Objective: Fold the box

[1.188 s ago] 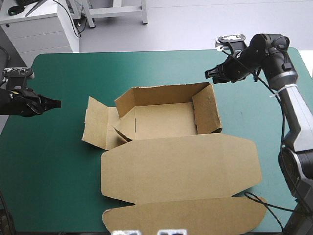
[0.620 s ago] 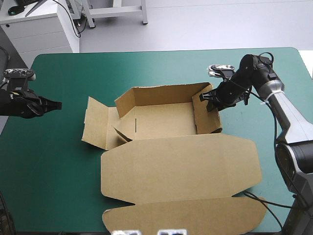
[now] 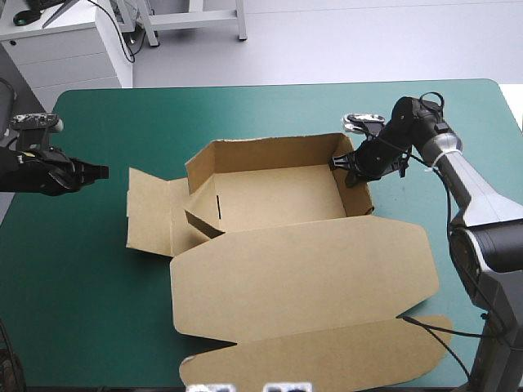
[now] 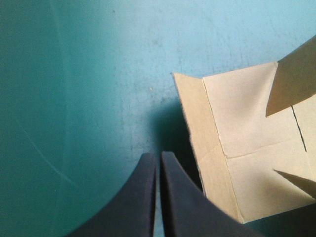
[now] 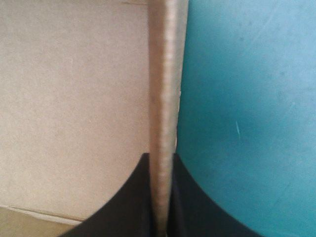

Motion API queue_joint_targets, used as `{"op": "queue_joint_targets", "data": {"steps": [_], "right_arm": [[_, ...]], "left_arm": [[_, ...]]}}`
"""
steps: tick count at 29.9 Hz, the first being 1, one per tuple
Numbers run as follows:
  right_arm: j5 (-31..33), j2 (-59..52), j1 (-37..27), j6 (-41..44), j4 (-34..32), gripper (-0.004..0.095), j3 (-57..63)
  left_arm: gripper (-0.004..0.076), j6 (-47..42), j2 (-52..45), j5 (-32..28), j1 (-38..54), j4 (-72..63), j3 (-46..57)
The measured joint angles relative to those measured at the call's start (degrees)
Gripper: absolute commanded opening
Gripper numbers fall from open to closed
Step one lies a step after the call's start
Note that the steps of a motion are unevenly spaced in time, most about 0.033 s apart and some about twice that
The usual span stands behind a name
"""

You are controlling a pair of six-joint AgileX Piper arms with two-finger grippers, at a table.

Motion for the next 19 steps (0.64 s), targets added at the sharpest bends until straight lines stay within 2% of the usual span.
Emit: {"op": "queue_joint_targets", "data": {"steps": [4, 7, 11, 15, 19], "right_arm": [[-2.0, -3.3, -1.0, 0.0, 0.3, -0.0019, -0.1], [-1.7, -6.4, -4.2, -0.9, 2.3, -0.0019, -0.2], [1.1, -9.8, -11.5, -4.5, 9.6, -0.0019, -0.4], [2.6, -13.3, -18.5, -7.3, 15.3, -0.0019, -0.4], [2.8, -17.7, -23.1, -8.8, 16.5, -0.0019, -0.4]], "left_arm": [[0.0008, -2.4, 0.0, -4.0, 0.0, -0.3, 0.0], [0.0008, -4.1, 0.7, -6.4, 0.0, -0.9, 0.0], [0.0008, -4.5, 3.0, -7.7, 0.0, -4.2, 0.0], [0.0008, -2.8, 6.2, -8.1, 0.1, -11.7, 0.0], [0.0008, 4.5, 9.0, -6.1, 0.1, -27.5, 0.0]]}}
